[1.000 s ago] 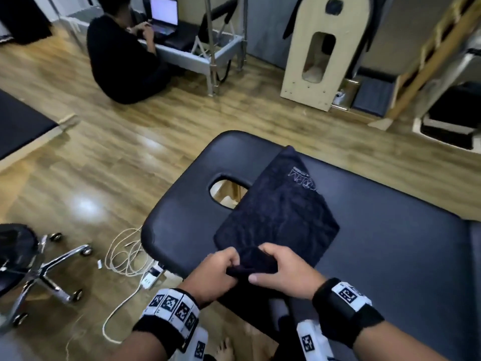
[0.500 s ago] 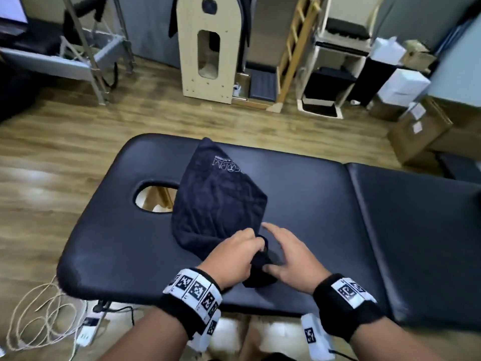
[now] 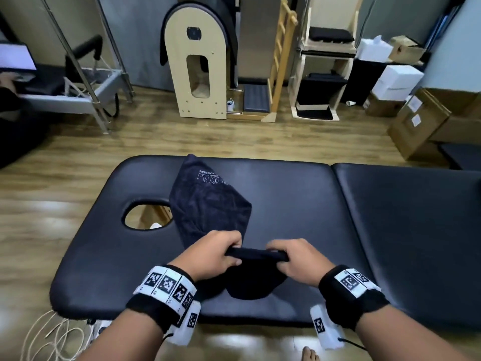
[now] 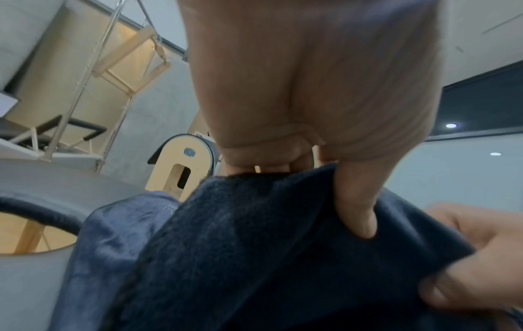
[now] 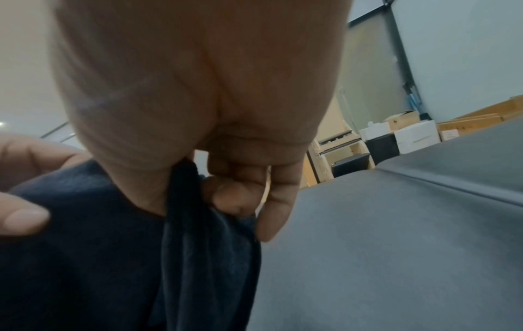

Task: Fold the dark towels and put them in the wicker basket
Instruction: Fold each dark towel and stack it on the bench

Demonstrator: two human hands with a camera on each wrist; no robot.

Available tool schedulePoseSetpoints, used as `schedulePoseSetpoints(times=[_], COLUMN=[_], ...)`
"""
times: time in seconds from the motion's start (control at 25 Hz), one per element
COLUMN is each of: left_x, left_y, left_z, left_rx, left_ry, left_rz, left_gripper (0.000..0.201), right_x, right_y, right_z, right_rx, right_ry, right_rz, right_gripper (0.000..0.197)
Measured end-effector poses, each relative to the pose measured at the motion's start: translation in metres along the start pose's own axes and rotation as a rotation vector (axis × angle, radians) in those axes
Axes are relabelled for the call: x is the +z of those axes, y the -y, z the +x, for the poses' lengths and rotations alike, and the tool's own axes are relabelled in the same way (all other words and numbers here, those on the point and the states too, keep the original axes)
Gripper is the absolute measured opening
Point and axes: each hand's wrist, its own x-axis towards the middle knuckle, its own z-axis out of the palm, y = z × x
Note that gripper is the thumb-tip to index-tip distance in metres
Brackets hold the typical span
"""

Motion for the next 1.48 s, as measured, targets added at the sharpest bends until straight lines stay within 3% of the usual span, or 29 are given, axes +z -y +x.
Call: schedulePoseSetpoints(times=[0.04, 0.16, 0.28, 0.44, 0.56, 0.72, 0.8, 0.92, 1.04, 1.16, 1.24, 1.32, 1.4, 1.48], left_x=[0.002, 0.015, 0.032, 0.059, 0.065, 0.06, 0.051, 0.037, 0.024, 0.007, -0.005, -0.034, -0.081, -0.143], left_y=[-0.008, -0.042, -0.087, -0.16, -0.194, -0.196, -0.187, -0.171, -0.151, -0.133, -0.129, -0.124, -0.121, -0.139], left_z=[0.007, 0.034, 0.069, 0.125, 0.146, 0.157, 0.155, 0.151, 0.157, 0.174, 0.191, 0.218, 0.252, 0.28], left_rx=[-0.013, -0.062, -0.1, -0.064, -0.058, -0.176, -0.278, -0.437, -0.551, -0.669, -0.763, -0.804, -0.724, -0.541], left_ry=[-0.017, -0.107, -0.155, -0.103, -0.077, -0.014, 0.027, 0.108, 0.043, 0.017, 0.018, -0.085, -0.286, -0.501], left_rz=[0.015, 0.084, 0.119, 0.161, 0.148, 0.273, 0.356, 0.469, 0.493, 0.267, -0.196, -0.603, -0.788, -0.644], left_gripper=[0.037, 0.031, 0.029, 0.038, 0.039, 0.022, 0.013, 0.015, 0.019, 0.013, 0.015, 0.017, 0.017, 0.023], right_x=[-0.006, -0.027, -0.059, -0.109, -0.119, -0.126, -0.133, -0.144, -0.159, -0.178, -0.196, -0.224, -0.263, -0.313], right_y=[-0.011, -0.06, -0.124, -0.219, -0.266, -0.283, -0.28, -0.27, -0.252, -0.234, -0.224, -0.214, -0.199, -0.176], right_z=[-0.002, -0.014, -0.032, -0.076, -0.106, -0.111, -0.106, -0.093, -0.074, -0.04, -0.011, 0.027, 0.063, 0.085], right_rx=[-0.004, 0.089, 0.138, 0.272, 0.274, 0.317, 0.254, 0.174, 0.253, 0.298, 0.351, 0.412, 0.442, 0.39], right_ry=[0.022, -0.025, -0.179, -0.431, -0.546, -0.391, -0.261, -0.007, 0.182, 0.178, 0.155, 0.094, -0.103, -0.432], right_rz=[-0.054, -0.105, -0.099, -0.027, 0.01, 0.069, 0.108, 0.073, 0.168, 0.176, 0.138, 0.164, 0.188, 0.032], right_gripper=[0.01, 0.014, 0.018, 0.016, 0.035, 0.032, 0.032, 0.019, 0.021, 0.01, 0.014, 0.017, 0.017, 0.017])
